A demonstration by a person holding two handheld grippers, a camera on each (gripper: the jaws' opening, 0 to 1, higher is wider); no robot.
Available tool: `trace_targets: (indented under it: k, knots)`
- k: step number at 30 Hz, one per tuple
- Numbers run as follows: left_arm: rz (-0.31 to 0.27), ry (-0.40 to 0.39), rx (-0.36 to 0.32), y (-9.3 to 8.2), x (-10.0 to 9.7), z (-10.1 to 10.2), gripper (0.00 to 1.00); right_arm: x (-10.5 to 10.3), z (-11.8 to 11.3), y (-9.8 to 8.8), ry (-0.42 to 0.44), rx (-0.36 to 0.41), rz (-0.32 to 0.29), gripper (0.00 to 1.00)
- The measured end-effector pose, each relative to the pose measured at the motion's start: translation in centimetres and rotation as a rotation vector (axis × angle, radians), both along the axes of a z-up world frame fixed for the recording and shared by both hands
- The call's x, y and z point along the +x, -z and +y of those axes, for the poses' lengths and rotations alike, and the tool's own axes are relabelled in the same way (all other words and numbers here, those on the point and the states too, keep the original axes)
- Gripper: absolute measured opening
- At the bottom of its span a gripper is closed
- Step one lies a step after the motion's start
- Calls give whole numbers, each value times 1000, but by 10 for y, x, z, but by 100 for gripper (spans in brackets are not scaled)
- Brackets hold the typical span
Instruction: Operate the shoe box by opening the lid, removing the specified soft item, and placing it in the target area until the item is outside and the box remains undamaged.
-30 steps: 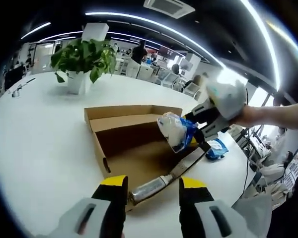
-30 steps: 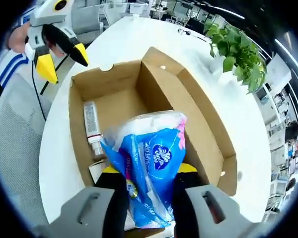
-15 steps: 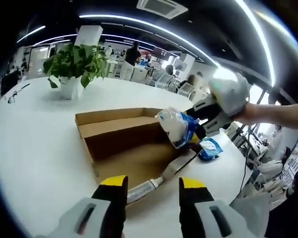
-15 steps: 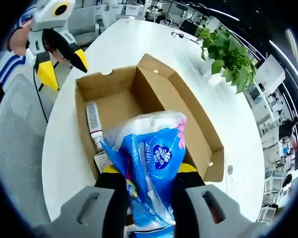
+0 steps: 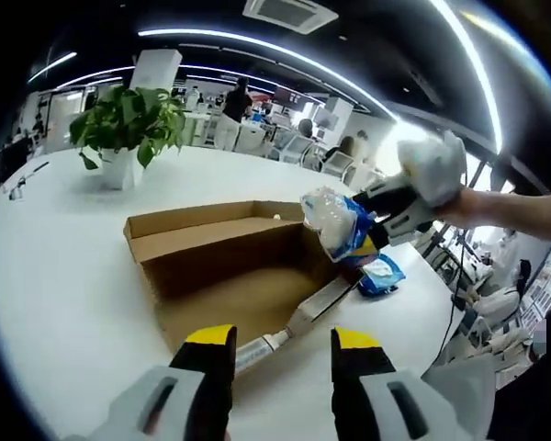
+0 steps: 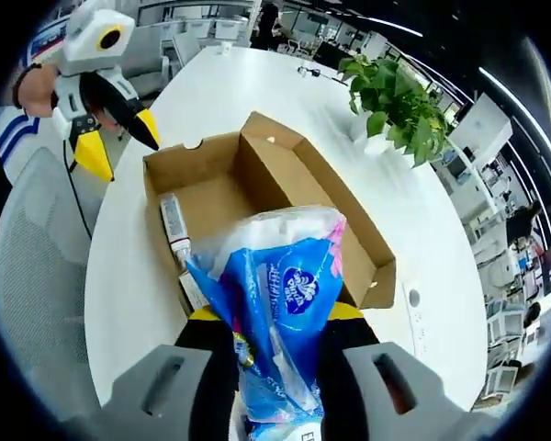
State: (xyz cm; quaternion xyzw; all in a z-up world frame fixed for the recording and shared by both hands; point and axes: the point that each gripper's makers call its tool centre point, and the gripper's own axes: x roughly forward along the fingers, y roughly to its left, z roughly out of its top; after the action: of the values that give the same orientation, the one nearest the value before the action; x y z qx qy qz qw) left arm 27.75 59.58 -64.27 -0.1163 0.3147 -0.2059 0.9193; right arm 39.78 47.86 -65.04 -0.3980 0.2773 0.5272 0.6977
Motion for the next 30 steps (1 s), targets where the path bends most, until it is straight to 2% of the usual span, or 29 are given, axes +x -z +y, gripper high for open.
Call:
trace_targets:
  k: [5, 14, 25, 30]
  knots:
    - [1, 16, 7, -1, 1, -7, 42, -1, -13, -3, -2, -16, -25, 28]
    - [1, 48, 18, -1, 3, -23, 42, -4, -57, -1, 56, -27, -31, 28]
    - [0, 120, 32, -3, 5, -59, 42, -14, -132, 6, 164, -49, -19, 28]
    - [2, 143, 22, -3, 9, -74, 42, -20, -173, 10, 247, -50, -15, 28]
